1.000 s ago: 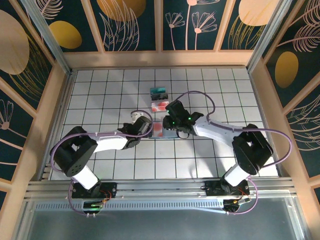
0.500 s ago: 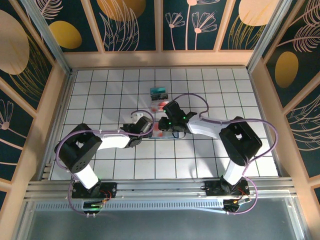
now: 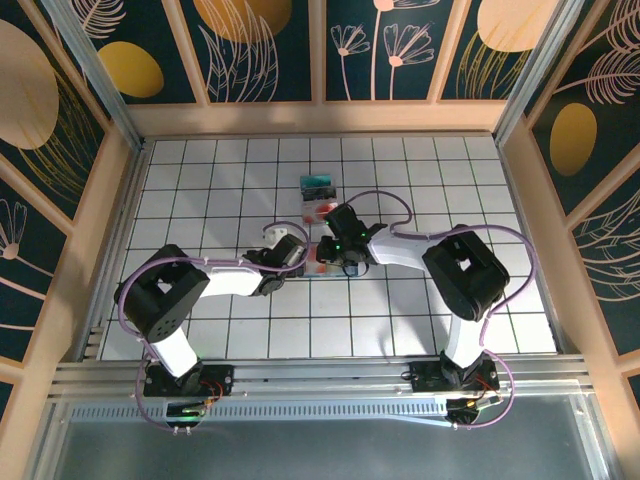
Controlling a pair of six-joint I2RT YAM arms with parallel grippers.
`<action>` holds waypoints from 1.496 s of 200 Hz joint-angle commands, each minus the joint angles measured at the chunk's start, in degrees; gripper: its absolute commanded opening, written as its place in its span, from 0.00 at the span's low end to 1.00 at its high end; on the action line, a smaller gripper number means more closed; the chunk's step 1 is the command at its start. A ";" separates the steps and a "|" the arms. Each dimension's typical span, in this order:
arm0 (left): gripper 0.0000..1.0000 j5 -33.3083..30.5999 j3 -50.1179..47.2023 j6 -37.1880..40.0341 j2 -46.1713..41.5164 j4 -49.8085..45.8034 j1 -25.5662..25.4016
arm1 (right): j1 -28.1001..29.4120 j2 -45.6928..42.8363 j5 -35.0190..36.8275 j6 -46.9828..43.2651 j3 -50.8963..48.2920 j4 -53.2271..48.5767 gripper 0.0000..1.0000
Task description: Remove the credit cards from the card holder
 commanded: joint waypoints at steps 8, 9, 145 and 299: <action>0.99 0.60 0.26 -0.43 1.48 -3.29 0.24 | -0.77 1.17 -1.24 1.55 0.30 0.83 0.28; 0.99 0.60 0.26 -0.42 1.48 -3.30 0.24 | -0.83 1.14 -1.38 1.55 0.21 0.92 0.28; 0.99 1.90 -0.52 -0.67 1.82 -3.59 0.16 | -1.68 2.36 -1.98 3.93 -1.12 2.51 0.30; 0.99 4.13 -2.45 -1.46 -0.02 -4.19 -0.73 | -4.36 -2.59 -23.47 7.65 -11.97 31.25 0.25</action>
